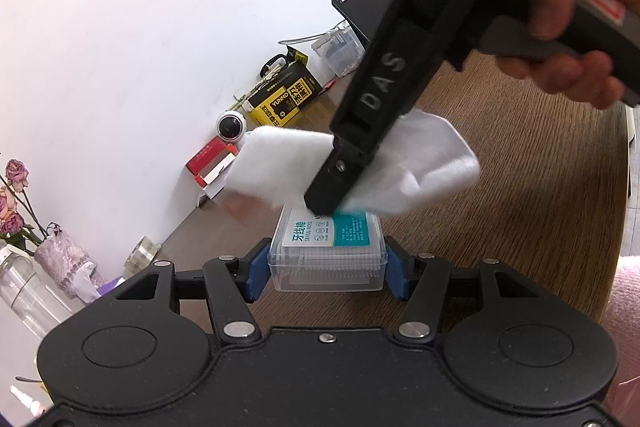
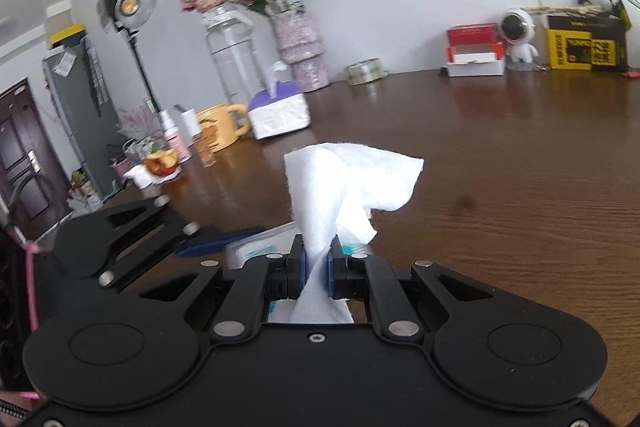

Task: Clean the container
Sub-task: 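Rub the wipe along the floss box lid with the right gripper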

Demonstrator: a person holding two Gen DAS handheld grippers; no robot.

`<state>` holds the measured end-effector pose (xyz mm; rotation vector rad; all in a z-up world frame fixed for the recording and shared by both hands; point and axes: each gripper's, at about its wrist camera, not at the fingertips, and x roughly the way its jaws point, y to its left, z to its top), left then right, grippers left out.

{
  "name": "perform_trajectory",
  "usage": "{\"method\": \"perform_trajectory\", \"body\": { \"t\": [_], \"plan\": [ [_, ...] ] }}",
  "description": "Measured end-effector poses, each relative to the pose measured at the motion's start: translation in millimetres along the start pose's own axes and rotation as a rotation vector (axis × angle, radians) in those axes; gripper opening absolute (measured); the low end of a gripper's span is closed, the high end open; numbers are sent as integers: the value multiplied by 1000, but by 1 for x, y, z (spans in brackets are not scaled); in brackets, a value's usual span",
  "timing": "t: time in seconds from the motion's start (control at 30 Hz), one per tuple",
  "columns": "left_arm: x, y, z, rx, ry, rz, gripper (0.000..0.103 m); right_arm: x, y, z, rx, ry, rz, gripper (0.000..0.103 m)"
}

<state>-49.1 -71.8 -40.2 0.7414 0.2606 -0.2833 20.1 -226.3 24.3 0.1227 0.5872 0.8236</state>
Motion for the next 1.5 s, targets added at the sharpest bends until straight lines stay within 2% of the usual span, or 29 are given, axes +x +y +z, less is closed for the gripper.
{"method": "perform_trajectory", "body": {
  "t": [0.83, 1.07, 1.5],
  "plan": [
    [-11, -17, 4, 0, 1, 2, 57, 0, -2, 0, -7, 0, -6, 10],
    [-16, -23, 6, 0, 1, 4, 57, -7, 23, -14, -68, 13, 60, 10],
    [-31, -43, 12, 0, 2, 4, 57, -9, 7, -16, -10, 5, 16, 10]
  ]
}}
